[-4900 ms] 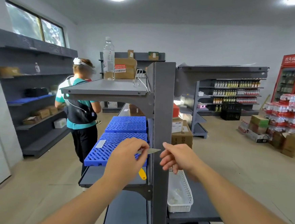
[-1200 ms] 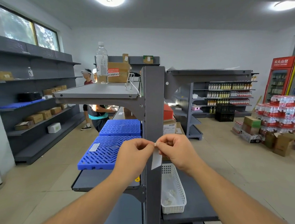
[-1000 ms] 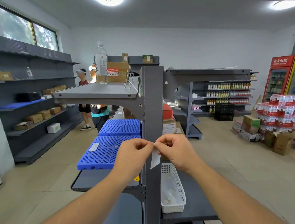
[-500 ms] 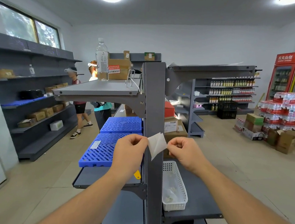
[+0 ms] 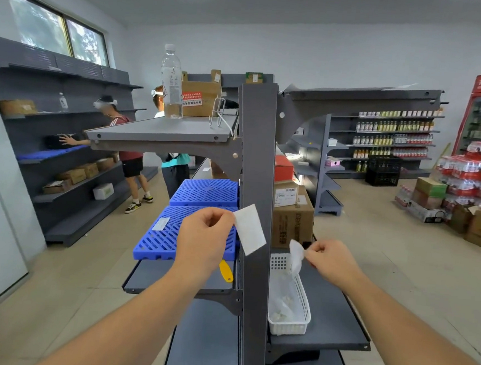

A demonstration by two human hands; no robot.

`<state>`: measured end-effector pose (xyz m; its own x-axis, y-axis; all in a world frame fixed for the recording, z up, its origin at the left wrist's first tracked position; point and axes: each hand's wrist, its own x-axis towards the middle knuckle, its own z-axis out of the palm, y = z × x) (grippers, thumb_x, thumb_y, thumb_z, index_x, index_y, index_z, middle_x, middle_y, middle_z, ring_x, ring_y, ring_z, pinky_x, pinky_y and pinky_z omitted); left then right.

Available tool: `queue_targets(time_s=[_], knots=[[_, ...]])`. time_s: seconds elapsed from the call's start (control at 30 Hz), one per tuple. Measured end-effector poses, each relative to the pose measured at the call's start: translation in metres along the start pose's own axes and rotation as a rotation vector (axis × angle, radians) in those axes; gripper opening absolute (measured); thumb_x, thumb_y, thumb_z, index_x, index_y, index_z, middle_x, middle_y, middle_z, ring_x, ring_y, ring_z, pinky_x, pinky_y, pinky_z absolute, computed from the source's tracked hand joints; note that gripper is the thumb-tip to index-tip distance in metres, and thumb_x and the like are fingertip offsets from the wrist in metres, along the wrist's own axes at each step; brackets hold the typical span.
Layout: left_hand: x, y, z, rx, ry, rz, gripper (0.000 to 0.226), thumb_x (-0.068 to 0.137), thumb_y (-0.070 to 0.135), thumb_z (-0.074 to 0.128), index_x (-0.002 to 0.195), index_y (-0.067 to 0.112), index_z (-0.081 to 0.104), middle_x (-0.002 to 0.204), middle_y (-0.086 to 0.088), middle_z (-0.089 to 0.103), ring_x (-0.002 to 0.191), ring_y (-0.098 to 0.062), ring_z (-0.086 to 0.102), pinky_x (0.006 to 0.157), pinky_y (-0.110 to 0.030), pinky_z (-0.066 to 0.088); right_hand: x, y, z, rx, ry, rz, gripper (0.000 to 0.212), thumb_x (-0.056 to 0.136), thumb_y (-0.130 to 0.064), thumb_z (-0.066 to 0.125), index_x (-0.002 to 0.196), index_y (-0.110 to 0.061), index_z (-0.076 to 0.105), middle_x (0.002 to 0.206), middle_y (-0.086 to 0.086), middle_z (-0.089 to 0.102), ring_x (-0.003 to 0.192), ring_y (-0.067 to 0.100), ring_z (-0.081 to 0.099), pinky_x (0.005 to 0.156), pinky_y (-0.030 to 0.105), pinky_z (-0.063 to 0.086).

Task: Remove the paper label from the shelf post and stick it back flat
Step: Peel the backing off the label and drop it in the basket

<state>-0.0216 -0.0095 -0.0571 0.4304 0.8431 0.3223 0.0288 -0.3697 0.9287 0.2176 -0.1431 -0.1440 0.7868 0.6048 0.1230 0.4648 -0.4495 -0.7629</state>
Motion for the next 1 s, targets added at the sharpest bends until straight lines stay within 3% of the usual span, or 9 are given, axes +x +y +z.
queue_targets(time_s=[0.1,0.23,0.4,0.6,0.7,0.8,0.9,1.0], knots=[[0.001,-0.006,-0.002,0.020,0.012,-0.009,0.020,0.095,0.022,0.066,0.077,0.019,0.076,0.080,0.003,0.073,0.071,-0.010,0.062,0.061,-0.024,0.051,0.007,0.018,0.011,-0.121,-0.009,0.045,0.020,0.086,-0.014,0.061,0.067,-0.015,0.055,0.059,0.004,0.050,0.052,0.017,0.041,0.045,0.024,0.033],[0.002,-0.014,-0.007,0.048,0.032,-0.015,0.019,0.093,0.021,0.066,0.078,0.016,0.077,0.080,-0.002,0.074,0.071,-0.016,0.064,0.059,-0.022,0.050,0.018,0.032,0.034,-0.268,-0.090,0.043,0.026,0.088,-0.017,0.059,0.065,-0.012,0.048,0.060,0.004,0.053,0.054,0.018,0.046,0.050,0.029,0.036],[0.003,-0.026,-0.016,0.103,0.045,-0.019,0.021,0.093,0.021,0.065,0.079,0.012,0.077,0.077,-0.002,0.070,0.062,-0.002,0.054,0.053,-0.017,0.044,0.033,0.036,0.064,-0.388,-0.189,0.004,0.029,0.086,-0.017,0.058,0.061,-0.014,0.044,0.057,0.001,0.053,0.052,0.016,0.048,0.047,0.028,0.035],[0.007,-0.039,-0.021,0.163,0.053,-0.036,0.023,0.094,0.023,0.063,0.081,0.010,0.076,0.082,-0.007,0.073,0.061,0.000,0.051,0.052,-0.022,0.043,0.049,0.039,0.086,-0.468,-0.195,-0.028,0.013,0.081,-0.018,0.061,0.078,-0.008,0.068,0.072,0.006,0.070,0.067,0.025,0.068,0.058,0.034,0.053],[0.009,-0.043,-0.021,0.170,0.056,-0.054,0.023,0.094,0.024,0.063,0.079,0.010,0.075,0.081,-0.007,0.073,0.061,-0.001,0.052,0.050,-0.018,0.042,0.055,0.042,0.090,-0.487,-0.176,-0.047,0.008,0.082,-0.018,0.061,0.083,-0.012,0.067,0.078,0.003,0.070,0.072,0.024,0.068,0.067,0.039,0.060],[0.011,-0.045,-0.020,0.163,0.043,-0.062,0.024,0.094,0.024,0.062,0.080,0.008,0.074,0.084,-0.010,0.073,0.066,-0.004,0.054,0.053,-0.022,0.043,0.060,0.045,0.090,-0.495,-0.163,-0.061,0.002,0.085,-0.017,0.060,0.084,-0.017,0.062,0.083,0.001,0.068,0.074,0.024,0.065,0.065,0.038,0.059],[0.012,-0.045,-0.017,0.150,0.038,-0.063,0.023,0.093,0.023,0.063,0.080,0.007,0.074,0.086,-0.012,0.072,0.068,-0.006,0.054,0.058,-0.027,0.045,0.063,0.047,0.090,-0.483,-0.160,-0.088,0.014,0.089,-0.016,0.056,0.098,-0.025,0.064,0.092,0.002,0.068,0.080,0.027,0.063,0.062,0.035,0.051],[0.012,-0.044,-0.014,0.140,0.034,-0.065,0.021,0.093,0.022,0.063,0.080,0.010,0.074,0.085,-0.009,0.072,0.066,-0.004,0.055,0.054,-0.020,0.044,0.067,0.050,0.091,-0.475,-0.138,-0.095,0.029,0.097,-0.019,0.051,0.111,-0.022,0.076,0.104,0.006,0.078,0.087,0.027,0.069,0.067,0.033,0.053]])
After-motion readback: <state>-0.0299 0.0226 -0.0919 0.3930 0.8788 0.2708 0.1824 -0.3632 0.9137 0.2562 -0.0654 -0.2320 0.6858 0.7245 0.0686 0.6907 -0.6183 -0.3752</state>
